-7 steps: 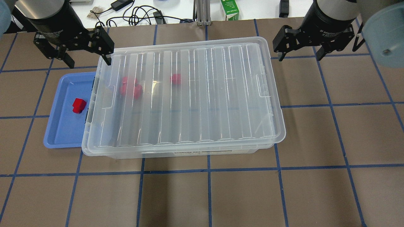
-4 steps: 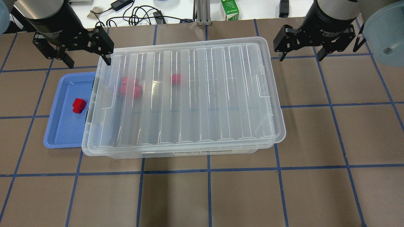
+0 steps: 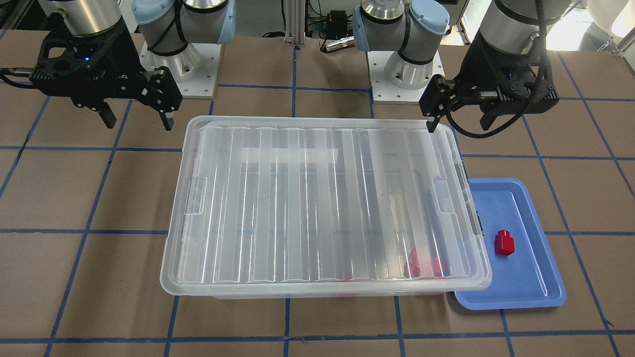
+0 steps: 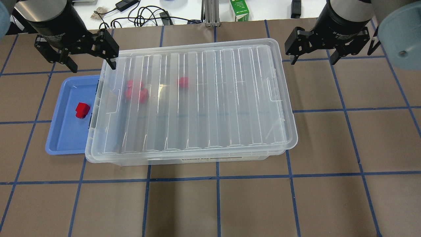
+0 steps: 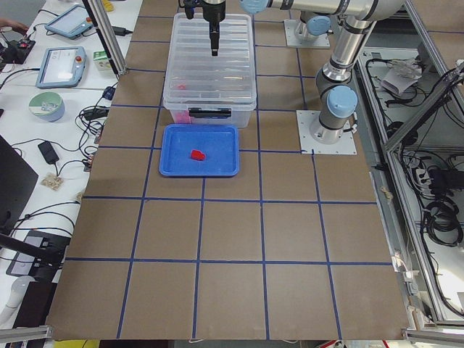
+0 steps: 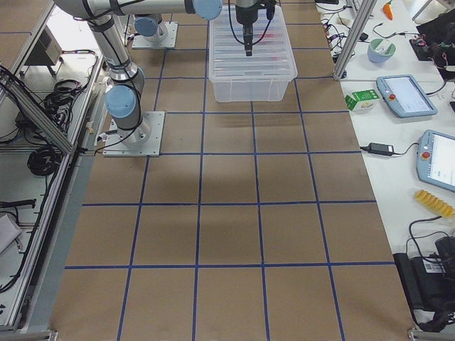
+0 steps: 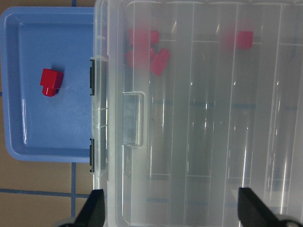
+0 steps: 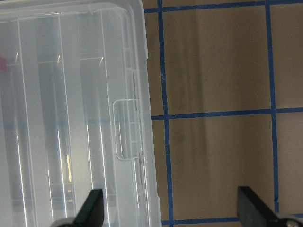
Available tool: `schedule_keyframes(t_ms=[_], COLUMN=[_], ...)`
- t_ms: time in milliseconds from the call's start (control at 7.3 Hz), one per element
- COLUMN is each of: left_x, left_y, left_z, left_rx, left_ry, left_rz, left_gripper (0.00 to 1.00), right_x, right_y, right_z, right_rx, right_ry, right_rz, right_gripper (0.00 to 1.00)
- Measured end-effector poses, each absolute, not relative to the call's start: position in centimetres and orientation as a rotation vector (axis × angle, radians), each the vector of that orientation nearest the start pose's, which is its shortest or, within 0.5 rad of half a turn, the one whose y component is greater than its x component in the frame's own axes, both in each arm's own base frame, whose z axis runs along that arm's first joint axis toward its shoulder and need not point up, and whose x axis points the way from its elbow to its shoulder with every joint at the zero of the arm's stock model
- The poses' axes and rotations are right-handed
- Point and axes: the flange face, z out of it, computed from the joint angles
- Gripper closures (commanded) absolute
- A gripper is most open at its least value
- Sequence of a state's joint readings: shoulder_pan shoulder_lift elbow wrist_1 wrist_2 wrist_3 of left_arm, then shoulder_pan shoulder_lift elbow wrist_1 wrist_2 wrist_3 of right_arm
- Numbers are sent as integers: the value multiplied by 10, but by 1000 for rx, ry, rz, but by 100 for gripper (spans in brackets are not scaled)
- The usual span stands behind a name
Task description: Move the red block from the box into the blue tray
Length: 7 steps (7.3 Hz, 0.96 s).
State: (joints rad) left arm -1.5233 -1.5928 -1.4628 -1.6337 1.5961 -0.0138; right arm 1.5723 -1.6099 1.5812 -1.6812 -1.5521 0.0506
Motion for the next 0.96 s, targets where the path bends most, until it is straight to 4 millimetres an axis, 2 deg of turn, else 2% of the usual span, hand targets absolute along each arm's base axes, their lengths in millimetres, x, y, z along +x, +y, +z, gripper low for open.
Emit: schedule_keyframes(t_ms=[959], left_x=[-108], left_y=[-504], left_z=[524], left_rx=[-94], left_ry=[3116], left_rz=[43], left_gripper=[0], right_x=[136], right_y=[-486], right_z=[512], right_rx=[74], right_ry=[3111], right_rz=[-217], right_gripper=[0])
